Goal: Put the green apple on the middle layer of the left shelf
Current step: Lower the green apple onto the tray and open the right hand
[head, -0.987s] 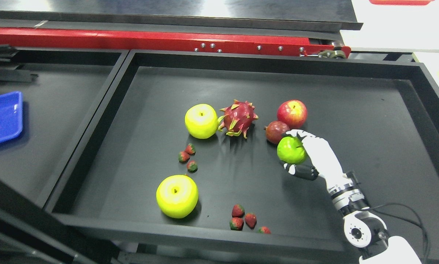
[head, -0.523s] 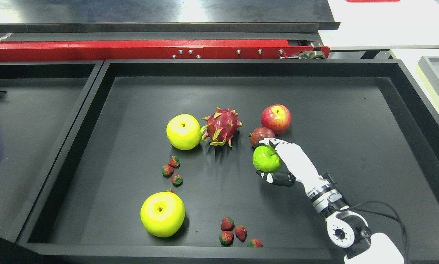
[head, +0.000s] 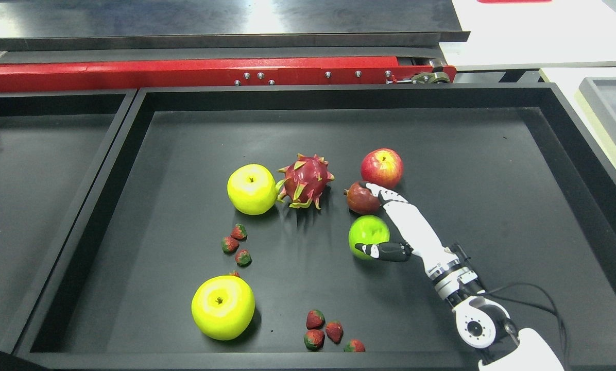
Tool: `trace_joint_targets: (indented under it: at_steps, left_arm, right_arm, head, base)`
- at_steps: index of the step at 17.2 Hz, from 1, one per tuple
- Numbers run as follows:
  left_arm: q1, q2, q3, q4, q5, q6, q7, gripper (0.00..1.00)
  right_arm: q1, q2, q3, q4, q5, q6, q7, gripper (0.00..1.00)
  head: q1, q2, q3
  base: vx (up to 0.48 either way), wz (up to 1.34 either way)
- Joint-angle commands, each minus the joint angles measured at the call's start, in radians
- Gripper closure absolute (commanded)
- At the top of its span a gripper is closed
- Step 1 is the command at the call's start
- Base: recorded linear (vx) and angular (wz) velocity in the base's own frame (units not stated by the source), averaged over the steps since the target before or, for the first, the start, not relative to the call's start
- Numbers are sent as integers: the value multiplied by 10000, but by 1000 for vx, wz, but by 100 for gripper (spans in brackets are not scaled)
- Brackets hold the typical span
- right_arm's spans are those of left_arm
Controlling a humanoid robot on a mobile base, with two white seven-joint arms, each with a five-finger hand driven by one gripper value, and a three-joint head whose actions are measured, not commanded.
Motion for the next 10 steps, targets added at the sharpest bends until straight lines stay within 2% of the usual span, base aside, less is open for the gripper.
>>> trace_joint_targets:
  at_steps: [1,4,7,10]
  left_arm:
    - [-123,176,0,-11,0,5,8,0]
    - [-123,176,0,4,0,5,8,0]
    - [-123,176,0,4,0,5,8,0]
    - [-123,176,0,-11,0,5,8,0]
  right_arm:
    - [565,745,-1140,96,-3178,-20,-88,0]
    - [1316,1618,-2030,65,-5666,-294,-42,0]
    - [1991,2218,-2017,-57,-5994,-924,-41,0]
    - [2315,2290,-1971,-271,-6025,-925,-26,0]
  head:
    - [0,0,0]
    - [0,0,0]
    - [0,0,0]
    - [0,-1,0]
  base:
    - [24,-53]
    - [4,-1]
    - [1,13]
    - [0,0]
